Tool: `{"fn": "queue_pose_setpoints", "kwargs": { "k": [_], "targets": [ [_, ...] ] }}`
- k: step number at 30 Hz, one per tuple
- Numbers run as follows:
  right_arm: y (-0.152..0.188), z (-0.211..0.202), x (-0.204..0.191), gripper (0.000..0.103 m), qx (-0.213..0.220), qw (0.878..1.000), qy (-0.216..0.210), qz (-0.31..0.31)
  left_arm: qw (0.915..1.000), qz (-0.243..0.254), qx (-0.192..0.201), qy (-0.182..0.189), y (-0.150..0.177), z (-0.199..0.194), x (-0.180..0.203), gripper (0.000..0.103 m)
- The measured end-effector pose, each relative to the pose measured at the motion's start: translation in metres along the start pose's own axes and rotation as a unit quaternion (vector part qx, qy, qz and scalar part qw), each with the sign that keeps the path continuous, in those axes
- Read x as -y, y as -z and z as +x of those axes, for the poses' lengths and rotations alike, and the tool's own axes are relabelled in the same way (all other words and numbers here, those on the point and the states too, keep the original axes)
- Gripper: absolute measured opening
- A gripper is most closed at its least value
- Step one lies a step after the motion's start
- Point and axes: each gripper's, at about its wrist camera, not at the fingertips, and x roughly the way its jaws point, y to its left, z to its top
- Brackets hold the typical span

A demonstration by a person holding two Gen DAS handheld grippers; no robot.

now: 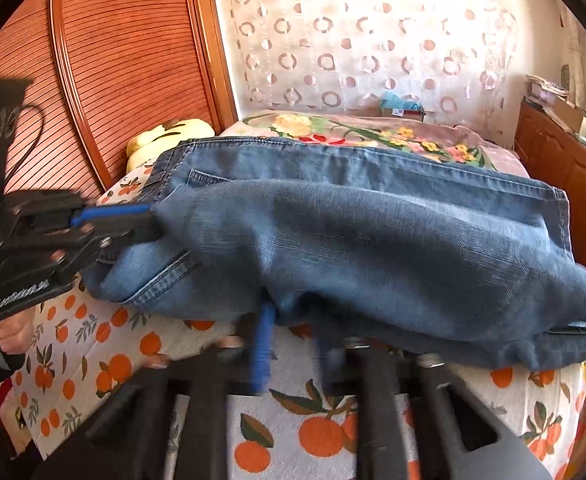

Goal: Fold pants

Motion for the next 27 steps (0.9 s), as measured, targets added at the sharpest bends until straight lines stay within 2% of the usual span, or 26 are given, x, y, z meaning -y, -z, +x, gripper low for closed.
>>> {"fn": "queue_pose_setpoints", "kwargs": {
  "k": [3, 6, 13, 18, 21, 24, 26, 27],
  "targets": [
    [-0.001, -0.011, 0.001, 0.005, 0.016, 1.000, -0.009, 0.004, 0.9999, -0.003, 0.000, -0.016, 0.015, -0.013, -0.007, 0.022],
    [-0.001, -0.038, 0.002, 0.003, 0.045, 0.999, -0.016, 0.004, 0.9997, -0.009, 0.003, -0.024, 0.033, -0.026, -0.014, 0.036],
    [-0.006, -0.093, 0.002, 0.001, 0.096, 0.995, -0.027, 0.007, 0.9989, -0.029, 0.002, -0.036, 0.064, -0.041, -0.032, 0.038],
    [0.006, -0.069, 0.001, 0.002, 0.048, 0.999, 0.010, -0.001, 0.9980, -0.049, 0.009, -0.038, 0.071, -0.049, -0.044, 0.045],
    [0.010, -0.054, -0.007, 0.003, 0.024, 1.000, 0.014, -0.003, 0.9974, -0.059, 0.015, -0.037, 0.072, -0.053, -0.049, 0.046],
    [0.021, -0.049, -0.009, 0.012, 0.011, 1.000, 0.018, 0.004, 0.9969, -0.066, 0.018, -0.039, 0.075, -0.057, -0.053, 0.048],
    [0.031, -0.051, -0.011, 0.024, 0.005, 1.000, 0.021, 0.009, 0.9963, -0.075, 0.016, -0.038, 0.077, -0.057, -0.057, 0.049],
    [0.034, -0.053, -0.011, 0.026, 0.003, 1.000, 0.019, 0.011, 0.9959, -0.080, 0.016, -0.039, 0.078, -0.056, -0.059, 0.054]
  ]
}}
